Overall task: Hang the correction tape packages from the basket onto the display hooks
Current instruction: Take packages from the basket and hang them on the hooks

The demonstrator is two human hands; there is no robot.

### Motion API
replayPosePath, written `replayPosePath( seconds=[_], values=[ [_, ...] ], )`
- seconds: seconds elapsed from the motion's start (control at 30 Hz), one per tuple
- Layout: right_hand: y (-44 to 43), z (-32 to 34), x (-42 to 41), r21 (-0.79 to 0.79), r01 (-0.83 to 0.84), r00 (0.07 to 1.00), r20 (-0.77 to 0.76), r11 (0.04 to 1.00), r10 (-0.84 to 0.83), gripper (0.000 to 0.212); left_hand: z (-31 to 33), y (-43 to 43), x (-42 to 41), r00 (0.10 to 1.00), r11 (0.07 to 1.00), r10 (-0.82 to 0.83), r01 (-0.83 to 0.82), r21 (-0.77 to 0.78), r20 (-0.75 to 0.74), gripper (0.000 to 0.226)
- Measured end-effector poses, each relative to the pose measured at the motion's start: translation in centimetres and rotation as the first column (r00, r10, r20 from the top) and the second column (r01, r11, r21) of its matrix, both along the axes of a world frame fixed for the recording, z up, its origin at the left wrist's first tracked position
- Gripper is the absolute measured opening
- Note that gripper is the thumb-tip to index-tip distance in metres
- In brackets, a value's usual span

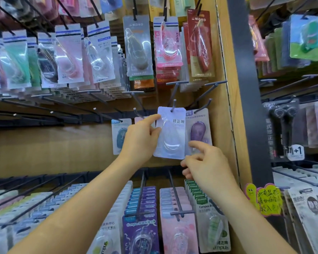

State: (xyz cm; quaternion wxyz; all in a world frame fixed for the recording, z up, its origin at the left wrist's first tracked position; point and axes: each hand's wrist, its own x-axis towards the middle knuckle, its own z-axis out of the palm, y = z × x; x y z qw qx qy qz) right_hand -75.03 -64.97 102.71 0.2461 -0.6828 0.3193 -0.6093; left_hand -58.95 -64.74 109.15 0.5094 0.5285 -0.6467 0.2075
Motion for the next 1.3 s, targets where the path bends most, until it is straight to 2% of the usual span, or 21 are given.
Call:
replayPosePath(
  seconds=[0.1, 0.23, 0.33, 0.47, 0.57, 0.7, 0.77, 0.83, 0.93, 1.0, 1.1, 1.17, 1.3],
  values=[
    [1.0, -1.0, -0.7, -0.198, 0.138, 0.962, -0.207, 0.971, -0.179, 0.039, -0.1, -1.1, 0.3, 0.992, 0.996, 0.089, -0.091, 0.018, 0.086, 0.045],
    [1.9, -2.2, -1.0, -0.358, 0.111, 0.922, -0.311, 0.927, -0.231, 0.023, -0.6, -1.5, 0.1, 0.995, 0.998, 0.064, -0.066, 0.023, 0.071, 0.045],
    [2.5, -2.9, -1.1, -0.429, 0.081, 0.903, -0.351, 0.900, -0.248, 0.020, -1.0, -1.0, 0.1, 0.998, 0.999, 0.029, -0.031, 0.029, 0.058, 0.045],
    [4.1, -3.4, -0.3, -0.530, 0.069, 0.904, -0.325, 0.845, -0.278, 0.021, -1.9, 1.7, 1.5, 0.993, 0.998, 0.039, -0.044, 0.042, 0.112, 0.051],
    [6.1, -3.9, 1.8, -0.594, -0.018, 0.910, -0.344, 0.804, -0.234, 0.017, -4.1, 5.9, 3.9, 0.988, 0.996, 0.085, -0.085, -0.002, 0.127, 0.042],
    [9.8, -4.6, 6.4, -0.544, -0.248, 0.851, -0.517, 0.801, -0.087, 0.018, -8.8, 12.7, 8.4, 0.988, 0.992, 0.119, -0.113, -0.060, 0.098, 0.026],
    [11.9, -5.5, 9.9, -0.471, -0.378, 0.749, -0.661, 0.797, -0.036, 0.023, -11.9, 16.4, 11.4, 0.990, 0.991, 0.132, -0.130, -0.037, 0.054, 0.025],
    [14.1, -6.9, 13.7, -0.370, -0.506, 0.587, -0.810, 0.779, -0.004, 0.026, -15.8, 20.6, 14.8, 0.976, 0.976, 0.218, -0.218, 0.023, 0.020, 0.024],
    [17.6, -10.5, 19.6, -0.220, -0.657, 0.364, -0.930, 0.721, 0.048, 0.019, -22.7, 27.8, 20.2, 0.920, 0.904, 0.389, -0.373, 0.210, -0.041, 0.023],
    [20.4, -13.8, 23.3, -0.118, -0.712, 0.243, -0.966, 0.693, 0.085, 0.018, -27.9, 33.2, 23.5, 0.848, 0.811, 0.521, -0.459, 0.363, -0.092, 0.024],
    [25.0, -20.0, 29.0, 0.042, -0.756, 0.074, -0.986, 0.653, 0.149, 0.021, -35.2, 42.2, 27.4, 0.729, 0.635, 0.674, -0.488, 0.599, -0.121, 0.023],
    [28.4, -24.4, 32.3, 0.151, -0.760, -0.038, -0.981, 0.632, 0.188, 0.021, -39.8, 48.4, 29.1, 0.645, 0.492, 0.758, -0.470, 0.733, -0.096, 0.023],
    [34.8, -33.4, 38.0, 0.344, -0.745, -0.235, -0.937, 0.572, 0.258, 0.022, -47.5, 58.9, 31.3, 0.513, 0.245, 0.858, -0.420, 0.874, 0.006, 0.030]
  ],
)
